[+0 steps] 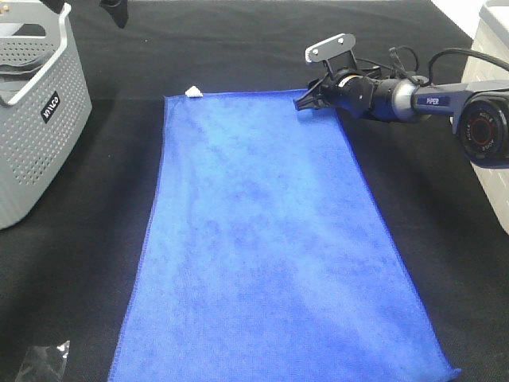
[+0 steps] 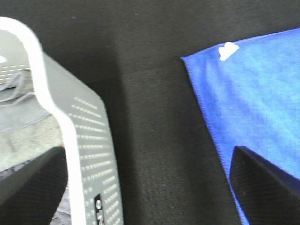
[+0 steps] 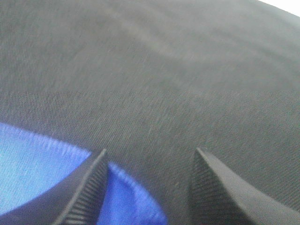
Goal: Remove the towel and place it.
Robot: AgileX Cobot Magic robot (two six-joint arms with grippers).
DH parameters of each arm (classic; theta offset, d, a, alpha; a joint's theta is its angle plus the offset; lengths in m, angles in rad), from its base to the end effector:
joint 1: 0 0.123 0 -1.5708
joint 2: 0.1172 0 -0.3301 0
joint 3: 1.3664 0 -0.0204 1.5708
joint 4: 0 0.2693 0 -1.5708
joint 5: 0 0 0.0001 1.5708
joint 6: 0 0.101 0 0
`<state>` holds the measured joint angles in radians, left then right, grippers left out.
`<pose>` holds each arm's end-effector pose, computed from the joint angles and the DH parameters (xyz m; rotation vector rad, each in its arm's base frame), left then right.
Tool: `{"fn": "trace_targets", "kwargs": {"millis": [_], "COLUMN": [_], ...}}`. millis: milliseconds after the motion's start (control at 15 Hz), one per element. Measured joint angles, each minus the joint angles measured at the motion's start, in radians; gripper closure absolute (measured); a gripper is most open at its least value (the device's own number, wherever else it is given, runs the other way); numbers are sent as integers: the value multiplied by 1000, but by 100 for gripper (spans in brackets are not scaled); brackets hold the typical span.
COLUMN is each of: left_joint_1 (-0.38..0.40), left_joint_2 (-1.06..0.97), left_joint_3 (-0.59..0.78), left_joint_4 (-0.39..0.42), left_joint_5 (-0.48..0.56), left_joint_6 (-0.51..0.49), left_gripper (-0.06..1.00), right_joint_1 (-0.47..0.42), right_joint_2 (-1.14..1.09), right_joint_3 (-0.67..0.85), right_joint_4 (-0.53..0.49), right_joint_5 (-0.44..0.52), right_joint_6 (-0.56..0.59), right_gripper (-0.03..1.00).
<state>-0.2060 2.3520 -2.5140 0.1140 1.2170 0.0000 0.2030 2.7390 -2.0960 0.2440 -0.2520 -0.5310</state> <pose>0.5614 -0.1063 0.3321 0.2680 2.5155 0.0693 0.6401 0.1256 0.0602 -0.4233 1.8347 -0.1194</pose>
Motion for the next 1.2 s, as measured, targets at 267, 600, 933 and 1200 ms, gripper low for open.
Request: {"fn": "trace_targets", "kwargs": {"millis": [267, 600, 933, 1200], "left_joint_1": [0, 0, 0, 0], "left_joint_2": [0, 0, 0, 0], "left_joint_3": [0, 0, 0, 0], "left_joint_4": [-31, -48, -59, -64], "left_joint_5": [0, 0, 0, 0], "left_joint_6": [0, 0, 0, 0], "left_gripper": [8, 8, 8, 8], "right_joint_1": [-17, -58, -44, -9], "right_joint_2": [49, 58, 23, -91], "right_joint_3": [0, -1, 3, 3], "right_joint_4": [1, 5, 1, 0], "right_joint_5": [-53, -106, -120, -119], "right_joint_6": [6, 37, 51, 87], "right_gripper": [44, 44, 44, 44]}}
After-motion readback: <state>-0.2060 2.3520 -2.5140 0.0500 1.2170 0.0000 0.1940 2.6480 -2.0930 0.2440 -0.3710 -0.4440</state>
